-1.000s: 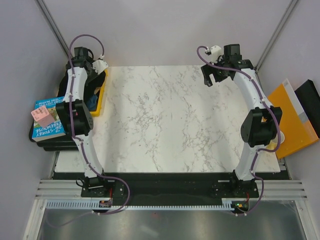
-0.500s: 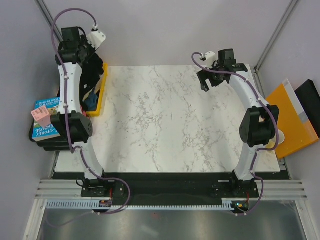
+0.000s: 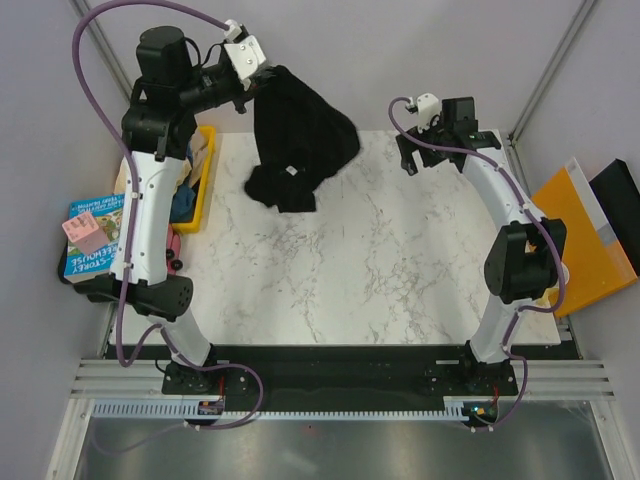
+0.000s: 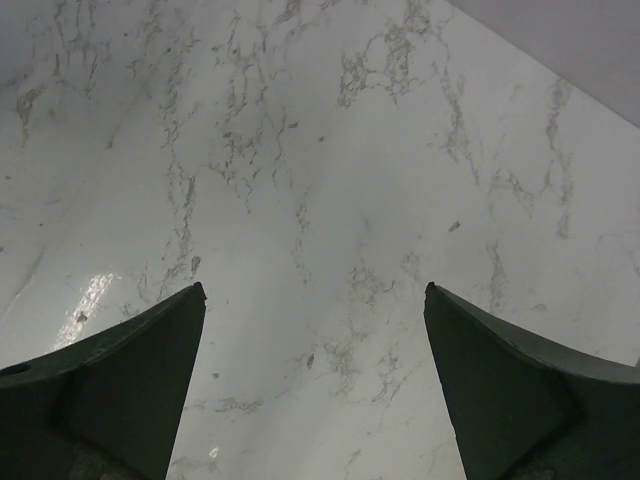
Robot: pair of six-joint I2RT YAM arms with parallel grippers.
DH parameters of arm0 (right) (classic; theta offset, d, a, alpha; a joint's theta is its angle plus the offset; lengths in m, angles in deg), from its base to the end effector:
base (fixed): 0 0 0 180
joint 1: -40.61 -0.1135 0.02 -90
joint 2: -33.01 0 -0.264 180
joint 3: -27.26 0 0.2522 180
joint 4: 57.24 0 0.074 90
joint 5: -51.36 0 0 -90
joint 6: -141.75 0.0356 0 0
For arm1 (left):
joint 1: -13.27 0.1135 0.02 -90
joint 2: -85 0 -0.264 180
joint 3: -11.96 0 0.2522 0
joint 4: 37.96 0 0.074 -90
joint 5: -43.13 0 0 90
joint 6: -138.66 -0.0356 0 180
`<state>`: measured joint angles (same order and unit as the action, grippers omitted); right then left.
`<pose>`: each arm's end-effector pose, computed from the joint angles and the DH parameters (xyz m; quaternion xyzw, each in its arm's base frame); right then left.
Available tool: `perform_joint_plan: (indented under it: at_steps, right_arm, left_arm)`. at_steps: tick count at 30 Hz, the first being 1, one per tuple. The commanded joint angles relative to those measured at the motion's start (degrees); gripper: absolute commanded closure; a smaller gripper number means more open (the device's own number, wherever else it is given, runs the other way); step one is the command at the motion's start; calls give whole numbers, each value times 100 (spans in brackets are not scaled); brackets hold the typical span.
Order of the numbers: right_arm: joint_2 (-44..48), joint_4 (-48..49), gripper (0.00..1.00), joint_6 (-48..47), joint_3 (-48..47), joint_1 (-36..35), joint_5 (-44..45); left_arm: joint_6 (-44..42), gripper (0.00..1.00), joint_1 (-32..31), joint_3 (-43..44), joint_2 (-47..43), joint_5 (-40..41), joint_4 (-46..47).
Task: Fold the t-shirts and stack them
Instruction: Move the tshirt to the center of the board
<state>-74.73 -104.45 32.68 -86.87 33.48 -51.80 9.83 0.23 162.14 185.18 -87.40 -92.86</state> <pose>0.4290 0.0618 0.3220 -0.2512 0.8690 0.0606 0.4220 0.3157 -0.0969 0.5579 0.5129 0.5191 -0.1072 0.6753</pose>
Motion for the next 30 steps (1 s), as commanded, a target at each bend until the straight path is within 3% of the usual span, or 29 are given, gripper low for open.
perform_joint_plan:
  at_steps: [1, 7, 15, 16, 17, 18, 19, 26, 28, 29, 30]
  right_arm:
    - [421, 612, 2, 140, -131, 10, 298]
    - [834, 770, 2, -53, 97, 2, -579]
    - [702, 638, 2, -97, 142, -16, -485]
    - [633, 629, 2, -71, 80, -16, -415]
    - [606, 621, 2, -62, 45, -25, -336]
    - [571, 603, 2, -53, 10, -51, -292]
    - [527, 586, 2, -27, -34, -51, -265]
    - [412, 261, 2, -315, -52, -454, -1002]
    - [316, 86, 2, -544, -52, -674, -1126]
    - [272, 32, 2, -797, -78, -910, -1144]
    - [228, -20, 2, -913, -87, -1025, -1153]
  left_arm:
    - [658, 98, -129, 201, 195, -509, 494]
    - [289, 98, -164, -563, 423, 640, 678]
    - [-10, 98, -374, -906, 1213, 1625, 704]
    - [-211, 90, -410, -1011, 1258, 1767, 704]
    - [-274, 64, -471, -1256, 1293, 1864, 704]
    - [-318, 11, -489, -1380, 1311, 2039, 713]
    - [-414, 1, -515, -1512, 1346, 2162, 696]
    - [-187, 0, -533, -2241, 1022, 2515, 958]
    - [-64, 0, -516, -2592, 829, 3049, 1370]
    - [-20, 0, -507, -3047, 610, 3417, 2112]
    - [15, 0, -507, -3260, 538, 4430, 2485]
